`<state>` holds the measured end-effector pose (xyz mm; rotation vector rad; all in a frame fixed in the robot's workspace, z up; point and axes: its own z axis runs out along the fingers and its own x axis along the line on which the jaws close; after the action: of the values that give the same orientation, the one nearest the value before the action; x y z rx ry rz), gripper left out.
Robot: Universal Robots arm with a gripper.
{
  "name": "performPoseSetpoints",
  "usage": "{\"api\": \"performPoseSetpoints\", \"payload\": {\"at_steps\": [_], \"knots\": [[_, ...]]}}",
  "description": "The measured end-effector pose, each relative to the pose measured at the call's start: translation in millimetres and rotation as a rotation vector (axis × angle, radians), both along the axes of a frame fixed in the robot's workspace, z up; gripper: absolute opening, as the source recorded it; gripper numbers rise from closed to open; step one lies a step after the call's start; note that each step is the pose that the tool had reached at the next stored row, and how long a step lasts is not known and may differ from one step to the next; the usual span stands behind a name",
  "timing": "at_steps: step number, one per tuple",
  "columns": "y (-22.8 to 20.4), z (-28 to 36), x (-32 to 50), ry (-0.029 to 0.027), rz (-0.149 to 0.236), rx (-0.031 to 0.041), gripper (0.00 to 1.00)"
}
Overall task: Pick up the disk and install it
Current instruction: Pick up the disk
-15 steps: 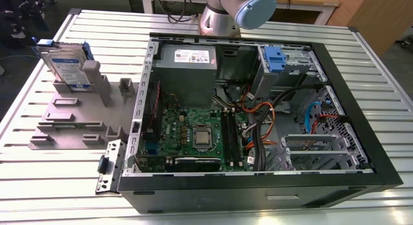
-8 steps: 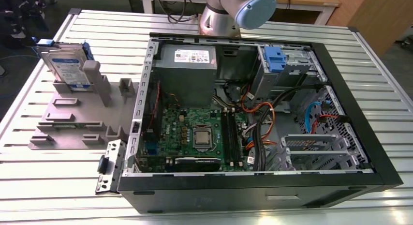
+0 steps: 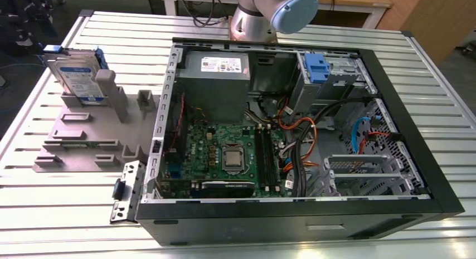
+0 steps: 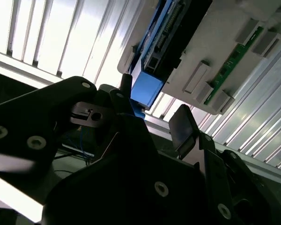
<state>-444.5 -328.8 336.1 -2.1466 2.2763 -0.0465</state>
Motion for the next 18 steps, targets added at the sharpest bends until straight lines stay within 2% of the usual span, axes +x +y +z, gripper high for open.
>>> {"api": "performPoseSetpoints", "payload": {"at_steps": [1,3,10,13,14,18], "knots": [[0.0,-1.0,0.0,0.0002,0.018,0.0,0.59],[0.0,-3.9,0.0,0.0002,0.031,0.0,0.59],[0.0,-15.6,0.0,0.0002,0.032,-0.0001,0.59],[0.0,-16.7,0.2,0.0004,0.032,-0.0001,0.58],[-0.1,-16.7,0.2,0.0005,0.032,-0.0002,0.51],[-0.1,-17.4,0.3,0.0001,0.032,-0.0009,0.51]]}}
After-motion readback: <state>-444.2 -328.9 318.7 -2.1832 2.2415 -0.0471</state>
